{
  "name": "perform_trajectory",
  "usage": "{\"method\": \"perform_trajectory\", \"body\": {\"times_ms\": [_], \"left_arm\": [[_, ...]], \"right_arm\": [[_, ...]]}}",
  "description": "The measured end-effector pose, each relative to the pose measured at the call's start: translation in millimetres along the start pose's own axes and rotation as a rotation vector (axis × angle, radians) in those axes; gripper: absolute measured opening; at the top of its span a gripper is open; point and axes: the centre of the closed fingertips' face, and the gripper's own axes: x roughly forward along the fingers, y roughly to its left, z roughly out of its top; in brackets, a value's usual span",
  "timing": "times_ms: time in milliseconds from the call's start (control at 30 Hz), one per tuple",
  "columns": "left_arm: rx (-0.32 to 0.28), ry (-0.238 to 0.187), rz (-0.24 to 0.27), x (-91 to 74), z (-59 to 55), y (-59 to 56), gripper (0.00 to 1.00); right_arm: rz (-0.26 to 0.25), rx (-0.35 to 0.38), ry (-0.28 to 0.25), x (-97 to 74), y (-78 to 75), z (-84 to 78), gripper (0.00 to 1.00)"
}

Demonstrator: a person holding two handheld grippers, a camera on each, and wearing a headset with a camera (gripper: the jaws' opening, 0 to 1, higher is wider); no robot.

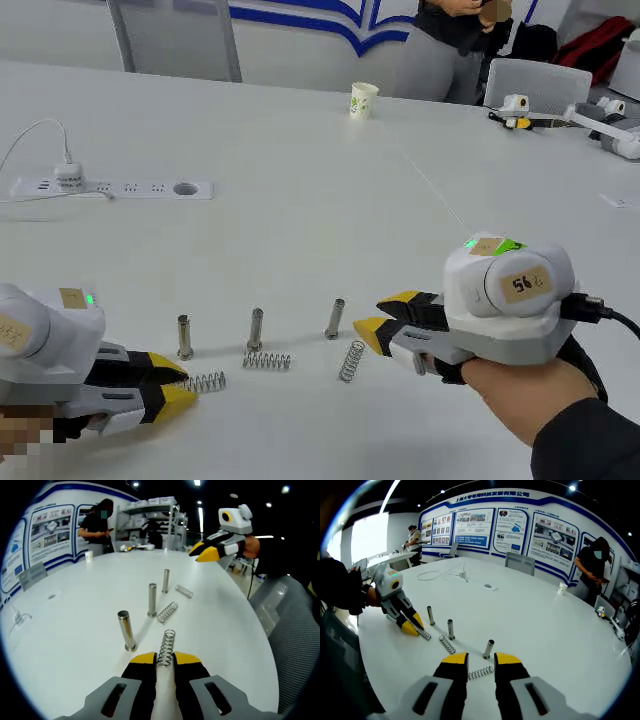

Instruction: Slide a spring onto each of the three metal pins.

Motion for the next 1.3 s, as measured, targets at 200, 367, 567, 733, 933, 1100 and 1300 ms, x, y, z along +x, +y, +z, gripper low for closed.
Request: {"method": "perform_trajectory", "body": {"times_ms": [200, 367, 567, 733, 933, 1100, 1300], "left_arm": [[0.007, 0.001, 0.001, -1.0, -0.9, -0.7, 0.11], [0.009, 0.010, 0.013, -1.7, -1.0, -1.3, 0.10], [0.014, -0.013, 0.002, -8.9, 9.1, -10.9, 0.10], [0.025, -0.023, -0.008, -14.5, 14.9, -23.4, 0.10], [0.038, -0.064, -0.016, -24.0, 30.6, -40.2, 0.10], [0.064, -0.092, -0.020, -34.1, 42.5, -52.6, 0.10], [0.102, -0.110, -0.034, -44.4, 54.2, -71.5, 0.10]], "right_arm": [[0.006, -0.004, -0.001, 0.2, 2.6, -0.6, 0.21], [0.013, -0.012, -0.002, -2.4, 4.3, -1.4, 0.21], [0.044, -0.039, -0.009, -7.3, 11.0, 0.4, 0.21], [0.099, -0.064, -0.017, -9.9, 24.0, 3.3, 0.21], [0.211, -0.089, -0.039, -12.5, 44.7, 8.4, 0.21], [0.381, -0.095, -0.051, -18.0, 71.3, 12.3, 0.20], [0.556, -0.095, -0.080, -27.7, 97.6, 19.9, 0.19]]}}
